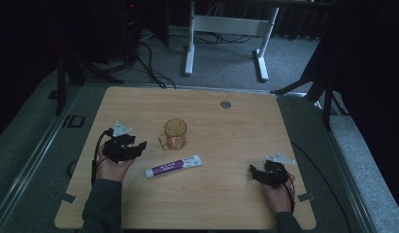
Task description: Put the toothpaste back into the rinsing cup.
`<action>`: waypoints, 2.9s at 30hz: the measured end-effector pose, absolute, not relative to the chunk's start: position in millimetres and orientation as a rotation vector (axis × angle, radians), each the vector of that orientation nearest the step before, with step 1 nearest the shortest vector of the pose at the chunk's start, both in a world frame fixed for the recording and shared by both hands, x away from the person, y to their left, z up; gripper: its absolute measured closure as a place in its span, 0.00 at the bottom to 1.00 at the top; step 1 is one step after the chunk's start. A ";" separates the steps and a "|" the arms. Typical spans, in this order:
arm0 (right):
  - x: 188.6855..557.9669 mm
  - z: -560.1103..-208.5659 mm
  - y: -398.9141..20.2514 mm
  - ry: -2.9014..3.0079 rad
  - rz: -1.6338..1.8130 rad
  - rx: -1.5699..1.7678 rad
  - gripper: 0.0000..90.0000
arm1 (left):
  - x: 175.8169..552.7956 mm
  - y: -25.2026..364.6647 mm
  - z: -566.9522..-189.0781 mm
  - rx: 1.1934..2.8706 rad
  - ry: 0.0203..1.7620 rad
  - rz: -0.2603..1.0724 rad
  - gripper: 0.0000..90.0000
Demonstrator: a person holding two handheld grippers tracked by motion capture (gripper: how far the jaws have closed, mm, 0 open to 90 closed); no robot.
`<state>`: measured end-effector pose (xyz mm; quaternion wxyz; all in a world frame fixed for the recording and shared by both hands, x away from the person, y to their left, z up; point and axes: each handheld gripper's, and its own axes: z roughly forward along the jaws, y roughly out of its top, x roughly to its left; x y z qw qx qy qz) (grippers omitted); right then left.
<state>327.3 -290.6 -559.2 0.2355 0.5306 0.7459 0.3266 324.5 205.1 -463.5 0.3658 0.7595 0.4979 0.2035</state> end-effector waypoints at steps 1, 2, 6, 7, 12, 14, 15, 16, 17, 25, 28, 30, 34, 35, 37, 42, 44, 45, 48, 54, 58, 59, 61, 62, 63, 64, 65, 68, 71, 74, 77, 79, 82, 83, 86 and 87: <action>327.3 -559.3 -290.6 2.046 0.896 1.456 0.30 | 324.4 204.3 -462.6 1.957 1.274 0.523 0.53; 327.3 -559.2 -290.6 2.046 0.896 1.456 0.30 | 324.4 203.8 -462.0 1.959 1.269 0.521 0.53; 327.3 -559.2 -290.6 2.046 0.897 1.456 0.30 | 324.5 201.8 -460.2 1.963 1.248 0.506 0.53; 327.3 -559.2 -290.5 2.046 0.897 1.457 0.30 | 324.7 201.1 -459.9 1.968 1.241 0.502 0.53; 327.4 -559.2 -290.5 2.047 0.896 1.456 0.30 | 325.3 196.4 -458.4 1.985 1.213 0.487 0.53; 327.4 -559.2 -290.5 2.046 0.896 1.455 0.30 | 325.6 194.8 -457.5 1.989 1.205 0.482 0.53; 327.4 -559.2 -290.5 2.047 0.896 1.455 0.30 | 325.8 194.0 -457.1 1.994 1.199 0.483 0.53; 327.4 -559.2 -290.5 2.047 0.896 1.455 0.30 | 325.9 193.3 -456.7 1.998 1.195 0.480 0.53; 327.4 -559.2 -290.5 2.047 0.896 1.456 0.30 | 325.9 192.2 -456.3 2.000 1.189 0.477 0.53; 327.5 -559.2 -290.5 2.047 0.896 1.455 0.30 | 327.4 185.2 -454.2 2.032 1.154 0.473 0.53; 327.5 -559.2 -290.5 2.047 0.896 1.454 0.30 | 327.8 182.4 -453.6 2.048 1.132 0.475 0.53; 327.6 -559.2 -290.4 2.047 0.896 1.454 0.30 | 327.7 179.8 -453.4 2.059 1.110 0.473 0.53; 327.6 -559.2 -290.4 2.047 0.896 1.454 0.30 | 328.2 176.9 -453.3 2.074 1.084 0.468 0.53; 327.6 -559.2 -290.4 2.047 0.896 1.454 0.30 | 328.2 176.9 -453.3 2.074 1.084 0.468 0.53; 327.6 -559.2 -290.4 2.047 0.896 1.454 0.30 | 329.5 174.0 -452.2 2.081 1.073 0.458 0.54; 327.6 -559.2 -290.3 2.047 0.897 1.455 0.30 | 330.2 170.9 -450.5 2.106 1.049 0.469 0.54; 327.6 -559.2 -290.3 2.047 0.897 1.455 0.30 | 330.1 168.7 -450.1 2.125 1.034 0.475 0.54; 327.6 -559.2 -290.3 2.047 0.897 1.455 0.30 | 330.1 168.7 -450.1 2.125 1.034 0.475 0.54; 327.6 -559.2 -290.3 2.047 0.897 1.455 0.30 | 329.7 166.1 -449.8 2.135 1.024 0.475 0.54; 327.6 -559.2 -290.3 2.047 0.897 1.455 0.30 | 329.9 164.5 -450.4 2.145 1.019 0.465 0.54; 327.6 -559.2 -290.3 2.047 0.897 1.454 0.30 | 330.1 163.0 -450.8 2.158 1.009 0.458 0.54; 327.6 -559.2 -290.3 2.047 0.897 1.455 0.30 | 330.1 162.2 -451.1 2.163 1.004 0.459 0.54; 327.6 -559.2 -290.3 2.047 0.897 1.455 0.30 | 330.1 160.0 -451.6 2.179 0.993 0.463 0.54; 327.6 -559.2 -290.3 2.047 0.897 1.455 0.30 | 330.2 159.2 -451.7 2.188 0.987 0.459 0.54; 327.6 -559.2 -290.3 2.047 0.897 1.454 0.30 | 330.3 158.2 -452.0 2.192 0.982 0.458 0.54; 327.6 -559.2 -290.3 2.047 0.897 1.455 0.30 | 330.3 157.2 -452.1 2.197 0.979 0.458 0.54; 327.6 -559.2 -290.3 2.047 0.897 1.455 0.30 | 330.5 156.0 -452.1 2.199 0.973 0.456 0.54; 327.6 -559.2 -290.3 2.047 0.897 1.455 0.30 | 331.0 154.2 -451.9 2.207 0.966 0.454 0.54; 327.6 -559.2 -290.3 2.047 0.897 1.455 0.30 | 331.4 152.7 -451.9 2.211 0.961 0.451 0.55; 327.6 -559.2 -290.3 2.047 0.897 1.455 0.30 | 331.6 152.0 -452.3 2.215 0.950 0.444 0.57; 327.6 -559.2 -290.3 2.047 0.897 1.455 0.30 | 331.9 152.2 -452.6 2.214 0.947 0.430 0.57; 327.6 -559.2 -290.3 2.048 0.897 1.454 0.30 | 332.0 152.0 -452.9 2.215 0.946 0.428 0.58; 327.6 -559.1 -290.3 2.048 0.896 1.455 0.30 | 332.8 152.2 -453.2 2.216 0.942 0.414 0.58; 327.6 -559.1 -290.3 2.048 0.896 1.455 0.30 | 332.9 151.6 -453.6 2.214 0.944 0.409 0.58; 327.7 -559.2 -290.2 2.048 0.897 1.454 0.30 | 333.4 149.3 -454.7 2.230 0.935 0.398 0.58; 327.8 -559.2 -290.2 2.048 0.896 1.454 0.30 | 333.6 148.4 -455.1 2.233 0.933 0.395 0.58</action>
